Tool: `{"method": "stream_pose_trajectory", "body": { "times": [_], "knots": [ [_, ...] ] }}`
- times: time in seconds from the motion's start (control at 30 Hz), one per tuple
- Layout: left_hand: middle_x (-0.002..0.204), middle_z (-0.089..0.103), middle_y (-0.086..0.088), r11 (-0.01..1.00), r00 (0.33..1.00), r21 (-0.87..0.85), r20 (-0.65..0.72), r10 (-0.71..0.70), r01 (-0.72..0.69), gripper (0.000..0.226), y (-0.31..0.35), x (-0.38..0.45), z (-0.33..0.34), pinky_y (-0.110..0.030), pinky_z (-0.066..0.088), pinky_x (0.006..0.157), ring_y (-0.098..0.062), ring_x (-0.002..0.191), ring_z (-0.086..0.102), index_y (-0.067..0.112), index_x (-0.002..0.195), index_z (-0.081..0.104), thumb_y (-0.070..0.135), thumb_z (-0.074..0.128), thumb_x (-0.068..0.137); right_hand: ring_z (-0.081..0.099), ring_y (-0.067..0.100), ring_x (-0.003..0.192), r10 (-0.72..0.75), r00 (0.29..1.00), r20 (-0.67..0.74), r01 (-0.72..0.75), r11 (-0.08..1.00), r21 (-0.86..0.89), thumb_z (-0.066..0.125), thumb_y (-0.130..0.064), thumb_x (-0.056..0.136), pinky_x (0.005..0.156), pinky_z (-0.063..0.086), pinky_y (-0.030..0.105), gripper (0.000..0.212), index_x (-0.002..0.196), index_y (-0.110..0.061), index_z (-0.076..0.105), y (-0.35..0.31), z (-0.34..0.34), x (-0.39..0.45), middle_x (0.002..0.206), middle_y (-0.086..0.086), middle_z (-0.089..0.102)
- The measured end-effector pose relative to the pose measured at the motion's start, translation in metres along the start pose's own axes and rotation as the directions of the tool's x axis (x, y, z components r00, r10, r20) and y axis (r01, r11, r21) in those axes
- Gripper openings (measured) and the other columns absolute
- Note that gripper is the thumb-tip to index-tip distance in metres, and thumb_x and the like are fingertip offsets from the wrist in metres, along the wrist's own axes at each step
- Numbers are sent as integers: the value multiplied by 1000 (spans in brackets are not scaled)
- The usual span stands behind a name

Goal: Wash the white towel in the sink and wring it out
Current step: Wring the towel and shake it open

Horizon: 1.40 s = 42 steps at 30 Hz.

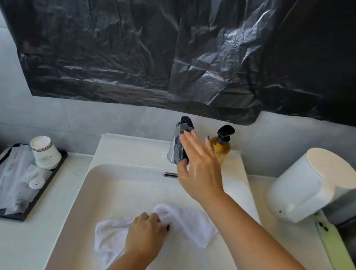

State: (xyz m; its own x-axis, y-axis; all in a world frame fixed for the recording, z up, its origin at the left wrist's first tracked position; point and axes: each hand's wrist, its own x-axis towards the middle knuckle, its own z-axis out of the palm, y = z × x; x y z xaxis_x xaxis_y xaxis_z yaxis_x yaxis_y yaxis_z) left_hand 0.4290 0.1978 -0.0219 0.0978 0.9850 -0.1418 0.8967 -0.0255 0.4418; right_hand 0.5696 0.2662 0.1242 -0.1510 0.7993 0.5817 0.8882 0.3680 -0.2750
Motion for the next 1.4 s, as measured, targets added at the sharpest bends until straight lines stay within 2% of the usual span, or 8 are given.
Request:
{"method": "stream_pose_trajectory", "body": {
  "times": [0.17,0.23,0.33,0.43,0.63,1.0,1.2,1.4],
  "knots": [
    [87,65,8,974,958,-97,-221,181,-206,4,10,-12,-19,-25,40,56,-17,88,61,20,83,71,22,70,86,35,20,139,88,996,29,-91,989,119,46,-11,84,115,32,33,53,136,-17,50,-11,-2,-81,148,3,37],
    [75,64,15,955,927,-115,-297,229,-272,16,13,-15,-25,-21,39,44,-11,75,61,28,71,72,16,83,72,32,10,139,122,976,182,-152,975,160,42,-10,82,112,36,34,58,139,-25,44,-8,3,-123,148,-10,30],
    [79,66,17,901,838,-133,-443,319,-414,11,18,-18,-47,-20,45,45,-4,82,53,29,74,78,19,78,70,14,1,145,82,872,482,-203,957,205,47,-9,87,118,22,29,70,149,-34,26,3,7,-149,151,-25,16],
    [80,58,18,865,760,-103,-536,367,-491,7,24,-21,-77,-19,43,50,-3,83,50,29,75,79,23,76,72,40,7,133,64,868,493,-256,908,332,57,-19,88,111,34,32,61,142,-38,37,5,3,-138,139,-23,39],
    [80,63,29,830,822,-241,-432,372,-503,37,25,-30,-131,-32,55,61,0,69,63,45,103,63,28,72,70,43,0,119,40,873,486,-292,841,456,72,-36,79,103,36,25,47,123,-31,55,-7,-23,-105,120,-20,46],
    [79,68,14,958,973,-181,-111,203,-221,15,9,-55,-109,-31,53,72,-7,79,65,37,74,57,44,67,82,56,18,76,83,719,690,-291,937,191,78,-36,71,67,46,35,31,70,-27,49,-21,-39,-100,79,-6,58],
    [82,65,14,889,989,-436,-20,145,-139,19,5,-75,-60,-35,53,81,-5,80,60,46,80,46,44,51,98,47,13,76,0,796,605,-116,981,154,63,-31,86,62,34,21,8,81,-27,57,-16,-50,-119,82,-13,53],
    [87,60,6,927,947,-233,-203,250,-294,15,28,-55,-87,-31,40,65,-16,79,52,18,89,57,23,48,100,41,16,48,56,963,265,-49,998,-33,52,-39,76,47,32,23,29,56,-19,56,6,-54,-115,55,-4,57]
  ]
}}
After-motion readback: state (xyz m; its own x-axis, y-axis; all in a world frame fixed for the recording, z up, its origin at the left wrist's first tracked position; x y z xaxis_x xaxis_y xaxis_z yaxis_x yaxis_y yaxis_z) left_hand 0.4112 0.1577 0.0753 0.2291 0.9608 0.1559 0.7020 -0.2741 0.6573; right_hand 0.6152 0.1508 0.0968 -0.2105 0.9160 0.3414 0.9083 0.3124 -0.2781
